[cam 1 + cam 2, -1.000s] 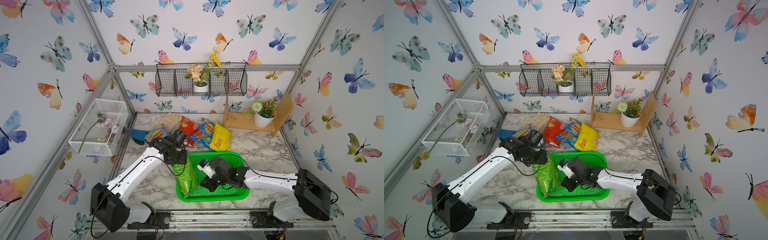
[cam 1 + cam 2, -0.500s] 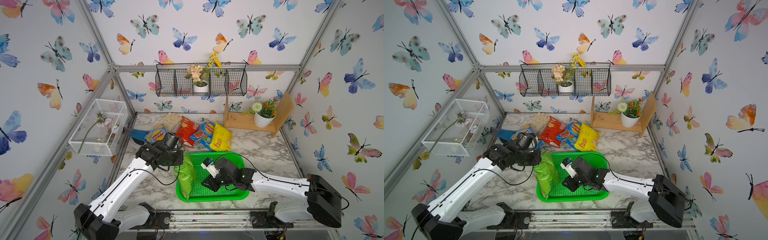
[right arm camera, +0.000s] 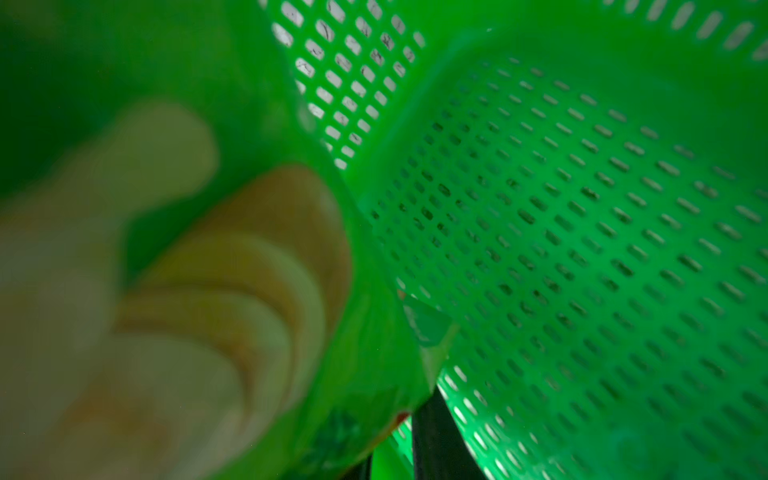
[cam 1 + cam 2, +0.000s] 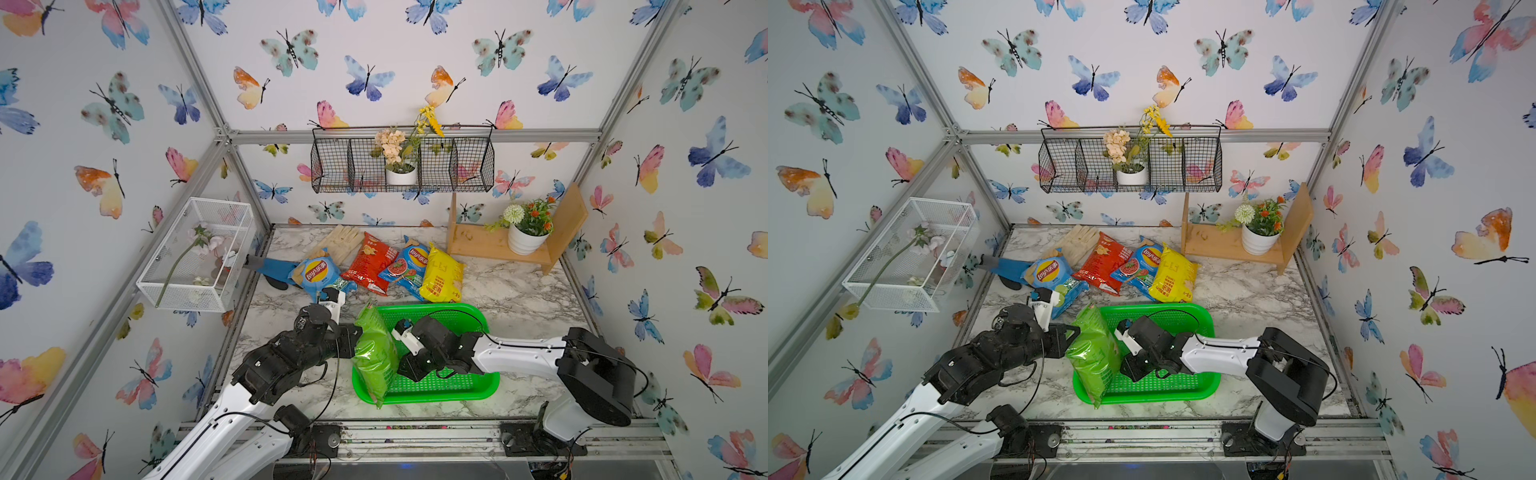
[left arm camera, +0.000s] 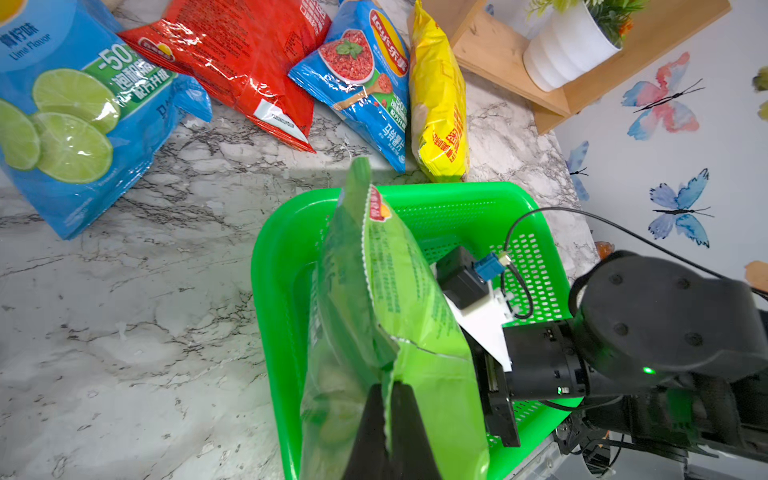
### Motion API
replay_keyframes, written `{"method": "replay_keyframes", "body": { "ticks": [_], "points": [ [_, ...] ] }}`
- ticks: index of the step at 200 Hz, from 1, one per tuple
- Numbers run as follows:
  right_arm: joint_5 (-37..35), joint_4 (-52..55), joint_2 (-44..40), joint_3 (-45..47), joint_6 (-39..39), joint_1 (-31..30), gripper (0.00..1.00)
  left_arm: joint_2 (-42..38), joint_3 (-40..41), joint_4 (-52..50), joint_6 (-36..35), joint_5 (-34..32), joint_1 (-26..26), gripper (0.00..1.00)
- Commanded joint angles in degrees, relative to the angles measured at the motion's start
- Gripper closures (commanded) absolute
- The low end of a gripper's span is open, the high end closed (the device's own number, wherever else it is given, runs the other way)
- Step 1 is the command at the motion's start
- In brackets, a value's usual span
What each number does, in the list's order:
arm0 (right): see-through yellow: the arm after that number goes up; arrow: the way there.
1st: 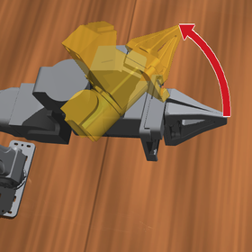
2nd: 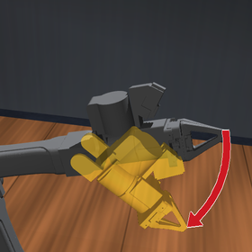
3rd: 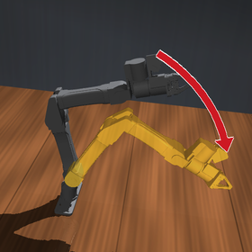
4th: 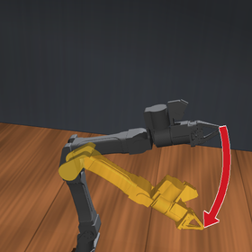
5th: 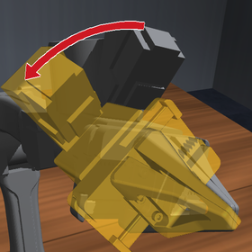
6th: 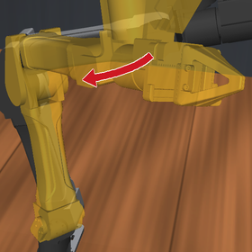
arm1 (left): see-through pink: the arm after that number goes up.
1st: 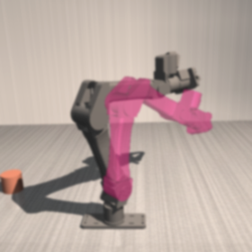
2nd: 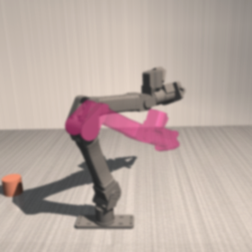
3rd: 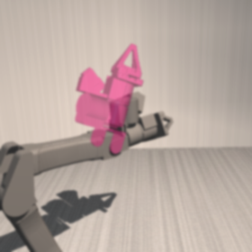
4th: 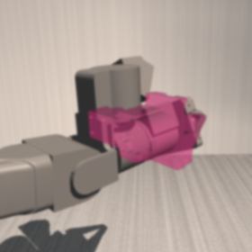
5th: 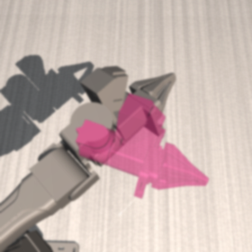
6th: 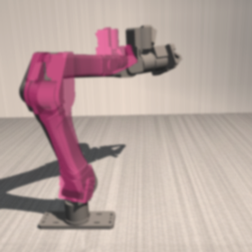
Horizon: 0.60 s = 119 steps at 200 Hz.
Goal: Put the potato chips into the basket
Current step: Place the potato chip in the basket.
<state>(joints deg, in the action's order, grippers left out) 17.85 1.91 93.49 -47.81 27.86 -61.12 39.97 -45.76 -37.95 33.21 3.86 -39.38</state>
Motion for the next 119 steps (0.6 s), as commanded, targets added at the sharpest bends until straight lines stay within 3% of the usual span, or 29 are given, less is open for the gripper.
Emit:
{"method": "replay_keyframes", "body": {
  "ticks": [1, 14, 32, 55, 73, 84, 94, 119],
  "points": [
    [0.77, -1.92, 2.17, -3.43, 1.01, -0.25, 0.79, -0.44, 1.72, 3.73, 3.36, -4.53, -5.11, 1.00],
    [0.44, -1.53, 3.58, -4.64, 1.32, -0.22, 0.79, 0.40, 2.07, 4.27, 4.20, -6.93, -8.39, 0.97],
    [0.04, -0.40, 5.21, -6.31, 1.38, -0.22, 0.80, 1.84, 1.56, 4.36, 5.25, -9.46, -11.00, 0.66],
    [-1.74, 1.58, 6.73, -8.03, 1.19, -0.16, 0.80, 2.32, 0.55, 3.32, 6.23, -11.84, -11.34, 0.44],
    [-2.44, 2.06, 7.21, -9.02, 0.90, 0.17, 0.80, 1.79, 0.15, 2.68, 6.51, -12.98, -11.37, 0.37],
    [-2.42, 2.21, 7.53, -9.79, 0.88, 0.46, 0.80, 1.67, -0.03, 2.26, 6.51, -13.00, -11.34, 0.38],
    [-2.51, 2.33, 7.70, -10.56, 0.73, 0.65, 0.80, 1.78, -0.28, 1.90, 6.34, -12.88, -11.36, 0.45],
    [-3.01, 3.54, 8.14, -13.17, -0.06, 0.99, 0.80, 2.87, -1.41, 1.30, 5.78, -12.68, -11.29, 0.80]
  ]
}}
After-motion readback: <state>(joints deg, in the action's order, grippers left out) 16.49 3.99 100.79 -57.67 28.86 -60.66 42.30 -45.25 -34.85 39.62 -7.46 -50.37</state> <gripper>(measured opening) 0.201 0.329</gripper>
